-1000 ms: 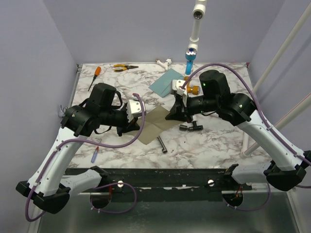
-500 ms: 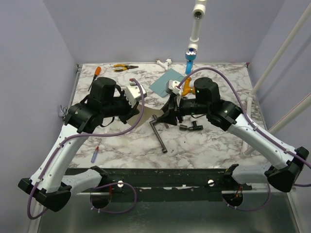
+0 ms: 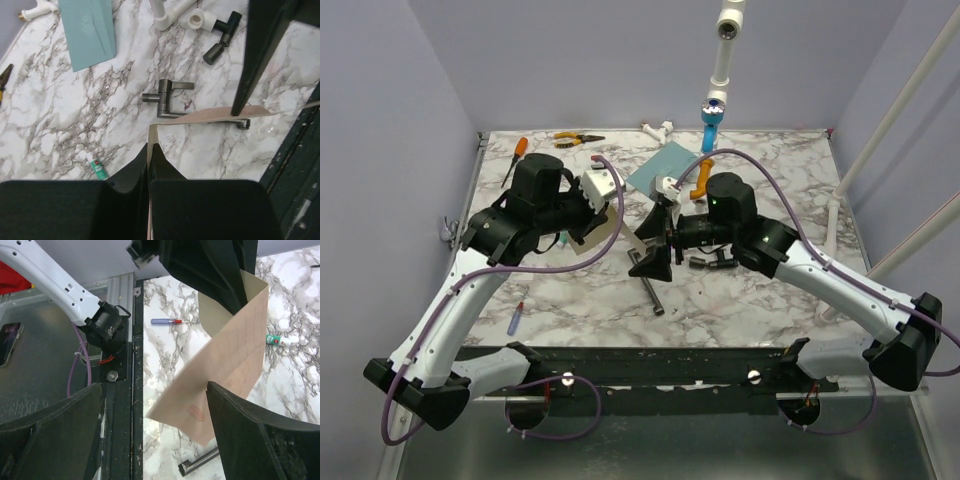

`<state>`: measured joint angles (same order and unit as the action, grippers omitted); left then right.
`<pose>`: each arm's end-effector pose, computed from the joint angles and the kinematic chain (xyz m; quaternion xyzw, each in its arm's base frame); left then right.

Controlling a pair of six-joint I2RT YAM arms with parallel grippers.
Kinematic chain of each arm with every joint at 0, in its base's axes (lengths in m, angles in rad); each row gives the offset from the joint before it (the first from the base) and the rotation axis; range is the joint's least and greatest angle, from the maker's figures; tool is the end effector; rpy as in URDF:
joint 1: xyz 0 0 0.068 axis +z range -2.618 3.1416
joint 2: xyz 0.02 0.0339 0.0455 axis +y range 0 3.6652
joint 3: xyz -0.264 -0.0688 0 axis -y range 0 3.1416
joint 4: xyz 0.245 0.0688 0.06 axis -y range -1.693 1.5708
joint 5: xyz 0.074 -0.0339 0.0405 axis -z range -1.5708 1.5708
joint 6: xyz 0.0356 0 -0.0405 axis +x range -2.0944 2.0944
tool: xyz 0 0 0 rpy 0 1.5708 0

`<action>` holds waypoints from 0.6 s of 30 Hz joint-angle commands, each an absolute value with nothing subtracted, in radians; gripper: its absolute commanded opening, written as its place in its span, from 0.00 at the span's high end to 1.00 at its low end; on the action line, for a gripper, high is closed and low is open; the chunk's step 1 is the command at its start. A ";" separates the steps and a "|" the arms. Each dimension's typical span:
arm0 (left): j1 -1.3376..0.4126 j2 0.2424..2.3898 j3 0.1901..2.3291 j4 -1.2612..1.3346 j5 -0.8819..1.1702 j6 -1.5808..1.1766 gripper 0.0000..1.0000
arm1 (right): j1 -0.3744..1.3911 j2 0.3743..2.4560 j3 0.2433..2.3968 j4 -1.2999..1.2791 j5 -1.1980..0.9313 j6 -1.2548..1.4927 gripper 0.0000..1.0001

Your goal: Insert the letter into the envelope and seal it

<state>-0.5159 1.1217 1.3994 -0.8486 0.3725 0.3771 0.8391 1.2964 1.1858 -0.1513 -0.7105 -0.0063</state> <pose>0.1804 -0.1172 0.4183 0.4525 0.7395 -0.1948 0.4587 0.1806 0.2358 0.3741 -0.4982 0.5915 0.4832 0.4103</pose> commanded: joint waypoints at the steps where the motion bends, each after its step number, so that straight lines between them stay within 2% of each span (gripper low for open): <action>1: -0.511 1.096 1.306 -0.847 0.263 0.541 1.00 | 0.845 1.207 1.182 -0.226 -0.670 -0.050 0.10; 10: -0.511 1.049 1.149 -0.877 0.288 0.656 1.00 | 0.845 1.193 1.195 -0.429 -0.517 -0.108 0.07; 14: -0.511 1.042 1.071 -0.887 0.268 0.708 1.00 | 0.845 1.228 1.170 -0.402 -0.368 -0.058 0.07; 18: -0.511 1.060 0.945 -0.842 0.278 0.712 1.00 | 0.845 1.311 1.135 -0.330 -0.312 0.033 0.12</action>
